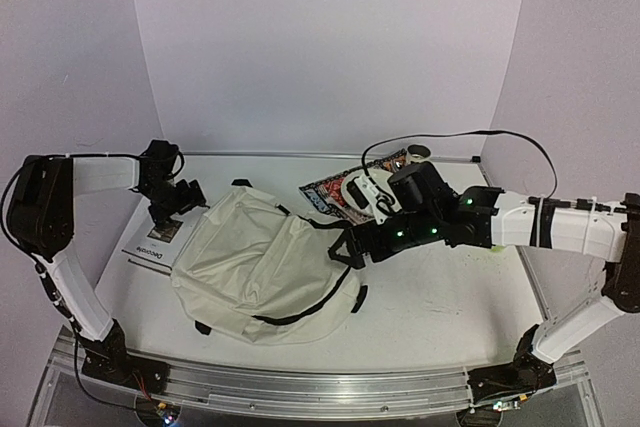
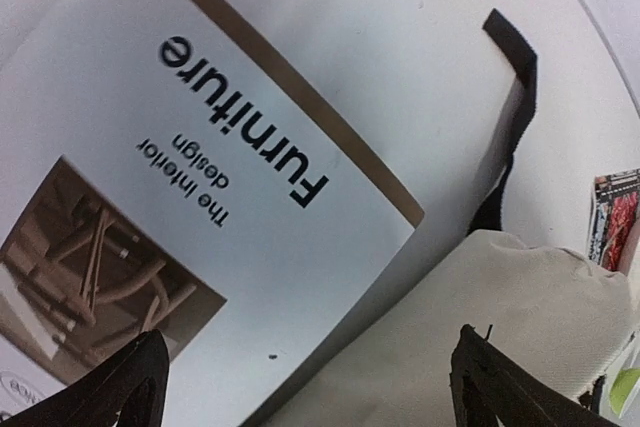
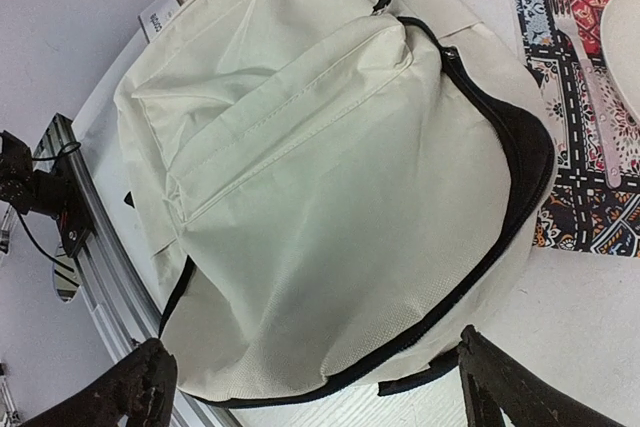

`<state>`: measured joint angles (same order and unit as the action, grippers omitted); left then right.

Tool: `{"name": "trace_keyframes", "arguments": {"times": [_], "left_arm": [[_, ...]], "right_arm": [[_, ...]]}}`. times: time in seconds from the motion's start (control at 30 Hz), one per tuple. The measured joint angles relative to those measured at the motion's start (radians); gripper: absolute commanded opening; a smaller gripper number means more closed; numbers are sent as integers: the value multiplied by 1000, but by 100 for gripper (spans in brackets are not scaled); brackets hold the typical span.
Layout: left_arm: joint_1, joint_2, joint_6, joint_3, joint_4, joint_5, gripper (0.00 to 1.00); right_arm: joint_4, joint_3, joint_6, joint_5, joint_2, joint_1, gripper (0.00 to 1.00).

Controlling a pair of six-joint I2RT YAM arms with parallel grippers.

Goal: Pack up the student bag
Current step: Move the book to the center of the board, then pick up the book at the center of the board.

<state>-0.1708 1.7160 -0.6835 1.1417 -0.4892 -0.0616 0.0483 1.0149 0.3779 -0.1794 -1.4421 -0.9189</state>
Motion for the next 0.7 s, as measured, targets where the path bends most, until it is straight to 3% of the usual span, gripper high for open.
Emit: {"name": "trace_keyframes", "arguments": {"times": [0.17, 0.4, 0.7], "left_arm": [[12, -112, -52, -22, 21, 45, 92], [178, -440, -153, -309, 101, 81, 83], [382, -544, -267, -620, 240, -48, 65]], "right_arm": [[-2, -13, -9, 4, 26, 3, 98], [-4, -15, -22, -2, 29, 5, 98], [-4, -29, -31, -22, 29, 7, 98]]}}
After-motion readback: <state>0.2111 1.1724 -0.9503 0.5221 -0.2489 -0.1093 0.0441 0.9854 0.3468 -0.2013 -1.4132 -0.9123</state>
